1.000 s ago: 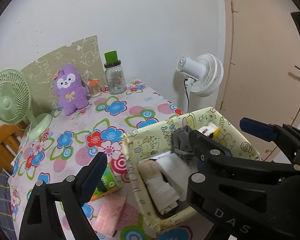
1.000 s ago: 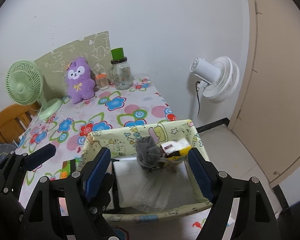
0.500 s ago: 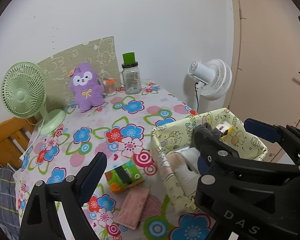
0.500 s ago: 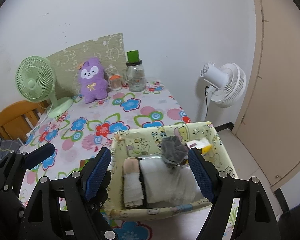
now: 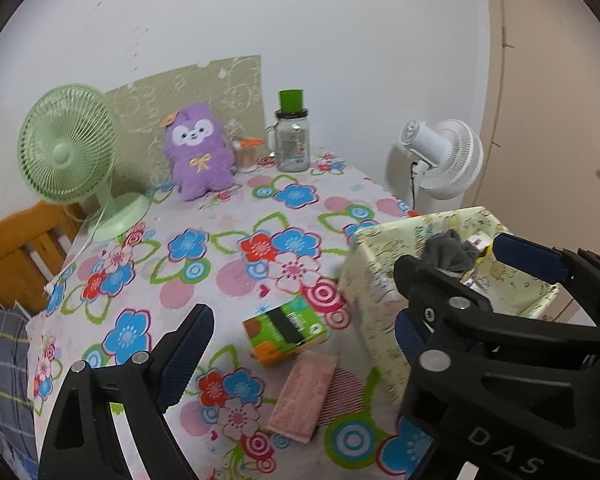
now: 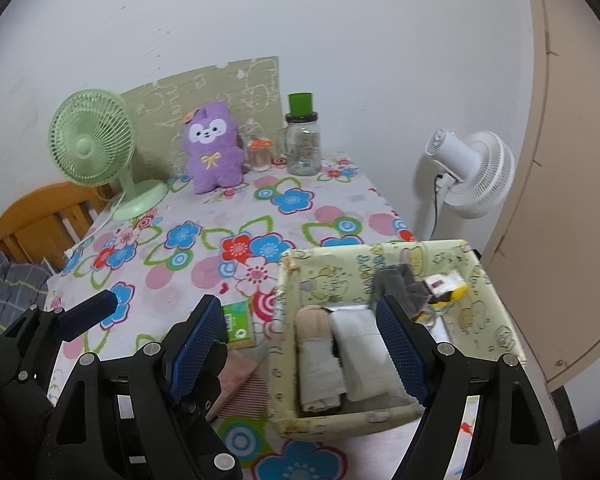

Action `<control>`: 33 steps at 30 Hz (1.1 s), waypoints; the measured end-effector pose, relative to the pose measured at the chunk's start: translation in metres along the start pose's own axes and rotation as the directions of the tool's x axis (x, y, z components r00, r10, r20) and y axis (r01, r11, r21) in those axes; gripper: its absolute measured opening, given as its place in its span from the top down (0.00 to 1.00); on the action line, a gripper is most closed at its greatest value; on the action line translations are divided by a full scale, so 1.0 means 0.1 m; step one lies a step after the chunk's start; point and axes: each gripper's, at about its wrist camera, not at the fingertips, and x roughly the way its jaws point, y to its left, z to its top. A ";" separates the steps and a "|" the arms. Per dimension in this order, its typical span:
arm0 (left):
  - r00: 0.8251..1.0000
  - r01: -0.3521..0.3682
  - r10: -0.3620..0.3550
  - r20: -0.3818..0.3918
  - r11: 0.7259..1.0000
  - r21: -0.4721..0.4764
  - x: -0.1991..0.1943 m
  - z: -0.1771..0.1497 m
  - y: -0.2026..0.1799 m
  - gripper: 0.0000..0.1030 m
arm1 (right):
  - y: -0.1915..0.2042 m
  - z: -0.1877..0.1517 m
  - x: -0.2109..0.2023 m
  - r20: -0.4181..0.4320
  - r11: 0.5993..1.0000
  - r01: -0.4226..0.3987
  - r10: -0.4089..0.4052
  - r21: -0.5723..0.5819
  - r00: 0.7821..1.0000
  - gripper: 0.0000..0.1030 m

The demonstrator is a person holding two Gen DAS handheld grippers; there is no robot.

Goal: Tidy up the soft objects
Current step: 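Withdraw both tools and move them toward the tissue pack and pink card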

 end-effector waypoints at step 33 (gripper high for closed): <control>0.993 -0.067 0.048 -0.111 0.983 -0.171 0.40 -0.53 0.88 0.10 | 0.85 -0.24 0.55 -0.072 0.985 -0.109 0.100 -0.131 0.992 0.23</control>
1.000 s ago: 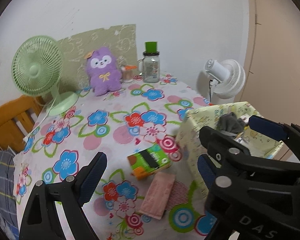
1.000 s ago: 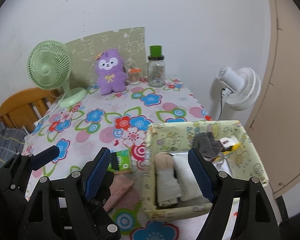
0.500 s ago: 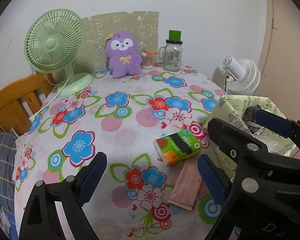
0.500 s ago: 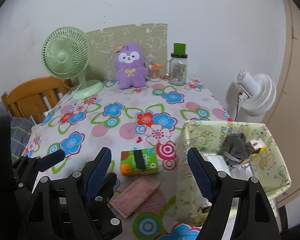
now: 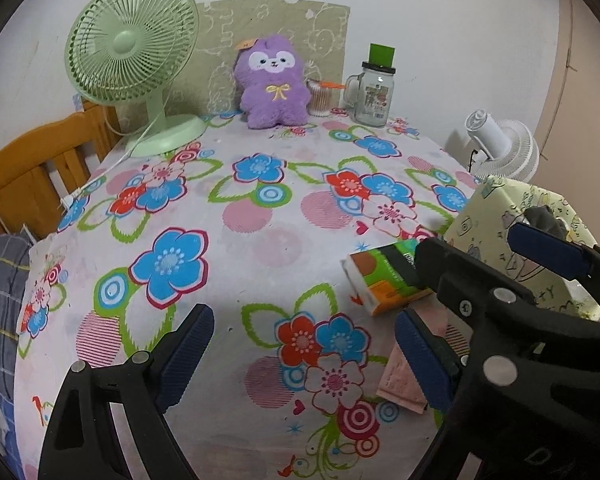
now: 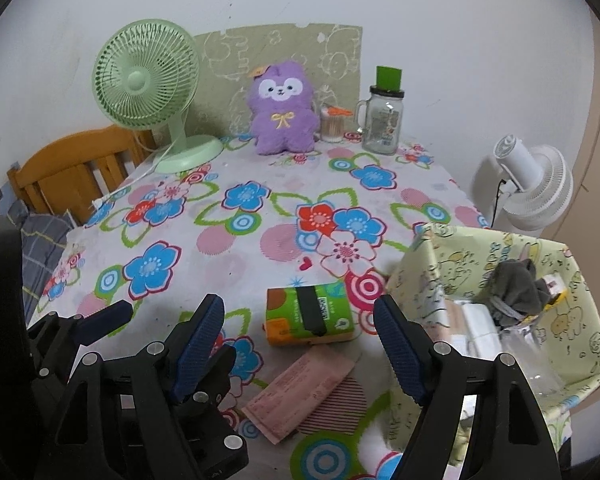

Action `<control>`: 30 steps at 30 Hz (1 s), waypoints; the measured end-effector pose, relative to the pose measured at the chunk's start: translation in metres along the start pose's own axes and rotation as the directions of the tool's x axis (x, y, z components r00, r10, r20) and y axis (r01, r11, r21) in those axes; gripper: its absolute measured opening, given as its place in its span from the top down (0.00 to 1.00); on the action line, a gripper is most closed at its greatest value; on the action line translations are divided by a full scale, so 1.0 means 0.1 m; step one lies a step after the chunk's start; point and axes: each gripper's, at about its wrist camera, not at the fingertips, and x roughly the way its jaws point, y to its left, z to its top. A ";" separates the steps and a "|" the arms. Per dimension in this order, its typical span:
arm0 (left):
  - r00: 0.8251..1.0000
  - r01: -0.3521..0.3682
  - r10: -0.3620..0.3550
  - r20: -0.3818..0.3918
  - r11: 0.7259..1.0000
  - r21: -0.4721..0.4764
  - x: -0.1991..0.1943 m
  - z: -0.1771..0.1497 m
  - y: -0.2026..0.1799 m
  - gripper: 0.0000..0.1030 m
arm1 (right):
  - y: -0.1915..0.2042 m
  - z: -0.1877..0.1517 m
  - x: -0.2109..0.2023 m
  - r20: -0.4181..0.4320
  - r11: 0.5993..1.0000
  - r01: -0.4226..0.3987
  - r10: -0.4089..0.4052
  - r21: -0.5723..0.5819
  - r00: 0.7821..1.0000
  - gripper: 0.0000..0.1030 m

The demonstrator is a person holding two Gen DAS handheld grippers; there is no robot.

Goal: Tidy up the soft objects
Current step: 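Withdraw both tools and move them toward the tissue pack and pink card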

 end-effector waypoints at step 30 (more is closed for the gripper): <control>0.997 -0.010 0.008 -0.076 1.000 -0.024 0.39 -0.09 0.13 0.10 | 0.04 -0.07 0.75 -0.134 1.000 0.007 -0.008 -0.007 0.991 0.25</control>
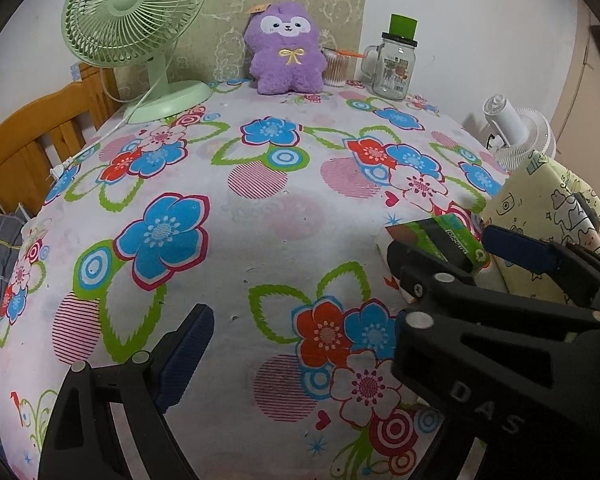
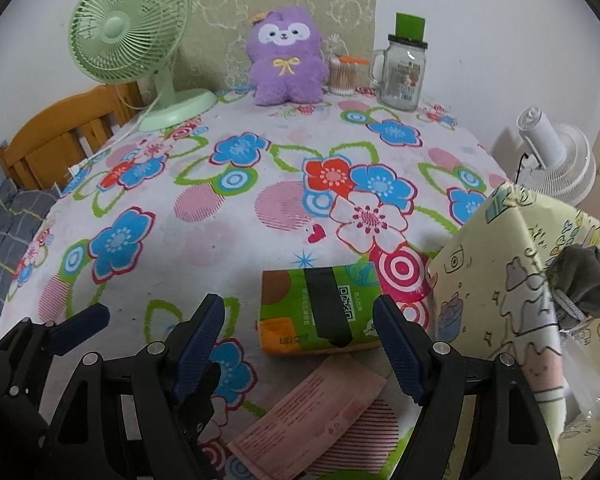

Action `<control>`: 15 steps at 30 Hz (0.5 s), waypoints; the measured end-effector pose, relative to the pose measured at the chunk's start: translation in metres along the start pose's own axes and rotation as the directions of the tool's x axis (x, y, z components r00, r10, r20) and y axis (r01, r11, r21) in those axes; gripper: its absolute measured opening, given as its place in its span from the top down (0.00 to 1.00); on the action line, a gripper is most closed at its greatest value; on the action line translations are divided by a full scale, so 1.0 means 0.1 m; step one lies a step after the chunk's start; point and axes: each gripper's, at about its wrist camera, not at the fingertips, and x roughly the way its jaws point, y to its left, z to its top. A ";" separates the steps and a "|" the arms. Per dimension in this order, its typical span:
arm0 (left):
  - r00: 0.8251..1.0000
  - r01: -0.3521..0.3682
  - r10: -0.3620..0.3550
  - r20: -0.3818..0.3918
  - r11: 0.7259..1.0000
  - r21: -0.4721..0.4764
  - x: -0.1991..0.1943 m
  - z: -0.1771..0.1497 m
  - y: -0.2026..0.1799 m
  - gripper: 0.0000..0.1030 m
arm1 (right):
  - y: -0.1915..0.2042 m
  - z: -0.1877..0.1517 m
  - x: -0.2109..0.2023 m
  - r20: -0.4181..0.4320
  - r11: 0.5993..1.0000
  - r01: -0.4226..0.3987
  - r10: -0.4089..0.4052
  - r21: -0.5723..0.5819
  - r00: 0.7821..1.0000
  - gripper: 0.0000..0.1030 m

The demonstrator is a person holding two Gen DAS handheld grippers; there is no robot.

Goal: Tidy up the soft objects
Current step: 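Withdraw both tools and move them toward the tissue pack and pink card, then grasp the green-orange tissue pack with the right tool while the left approaches the pink card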

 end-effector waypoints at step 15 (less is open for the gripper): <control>0.999 -0.030 0.030 -0.015 0.999 0.018 0.10 0.00 -0.01 0.10 | 0.02 0.00 0.22 -0.020 0.998 0.061 -0.062 -0.024 0.998 0.26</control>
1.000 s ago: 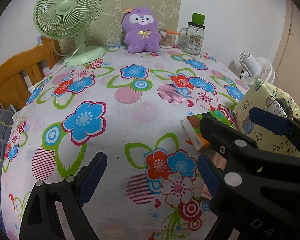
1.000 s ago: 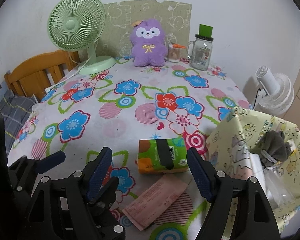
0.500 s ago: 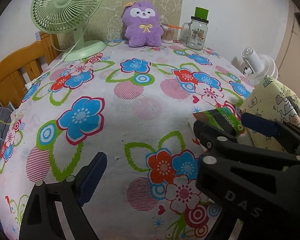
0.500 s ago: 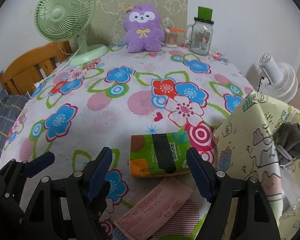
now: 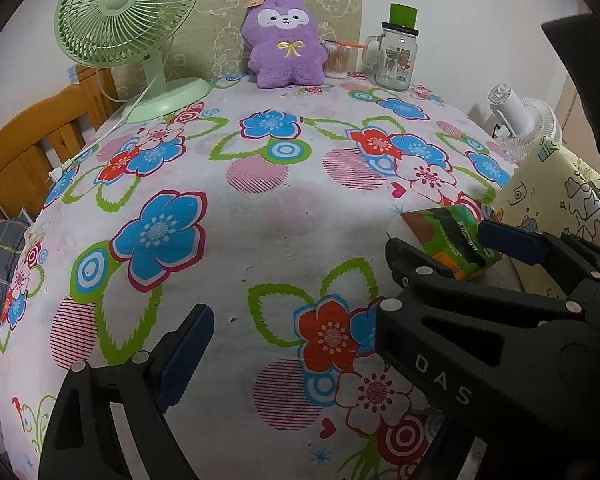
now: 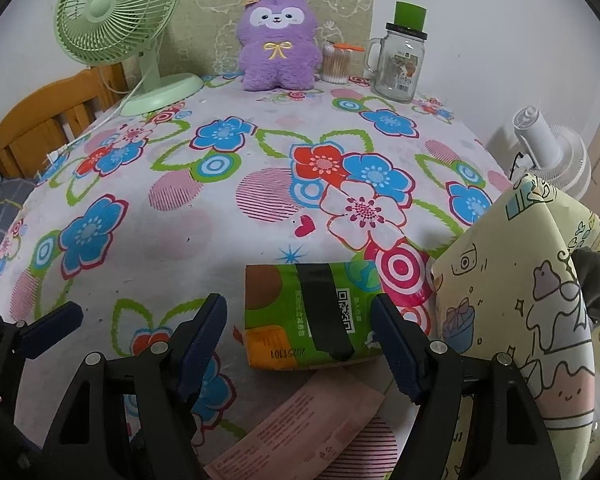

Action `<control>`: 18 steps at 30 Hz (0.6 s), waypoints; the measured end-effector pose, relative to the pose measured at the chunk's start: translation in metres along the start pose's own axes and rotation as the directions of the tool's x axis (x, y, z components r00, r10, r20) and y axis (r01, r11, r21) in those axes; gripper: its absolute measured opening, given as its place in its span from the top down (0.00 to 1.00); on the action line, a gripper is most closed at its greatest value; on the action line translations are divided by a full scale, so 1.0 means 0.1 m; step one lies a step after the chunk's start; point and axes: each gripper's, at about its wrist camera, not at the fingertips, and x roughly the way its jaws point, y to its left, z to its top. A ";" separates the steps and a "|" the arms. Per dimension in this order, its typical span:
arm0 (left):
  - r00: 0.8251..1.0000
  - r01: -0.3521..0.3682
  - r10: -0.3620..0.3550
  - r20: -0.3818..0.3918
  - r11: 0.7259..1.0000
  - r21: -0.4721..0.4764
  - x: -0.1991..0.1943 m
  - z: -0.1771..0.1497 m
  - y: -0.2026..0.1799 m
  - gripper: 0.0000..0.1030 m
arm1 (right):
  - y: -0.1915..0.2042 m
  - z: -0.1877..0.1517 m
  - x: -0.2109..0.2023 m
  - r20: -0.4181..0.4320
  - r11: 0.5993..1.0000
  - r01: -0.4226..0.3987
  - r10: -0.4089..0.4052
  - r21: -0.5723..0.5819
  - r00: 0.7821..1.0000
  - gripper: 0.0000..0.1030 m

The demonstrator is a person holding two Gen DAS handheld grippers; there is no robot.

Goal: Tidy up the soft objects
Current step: 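Grasp the green-orange tissue pack with the right tool while the left approaches the pink card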

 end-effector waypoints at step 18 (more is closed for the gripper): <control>1.000 -0.018 0.019 -0.018 0.998 0.058 0.07 0.03 -0.21 0.10 | -0.23 -0.09 0.10 -0.035 0.995 -0.033 0.036 0.093 0.999 0.40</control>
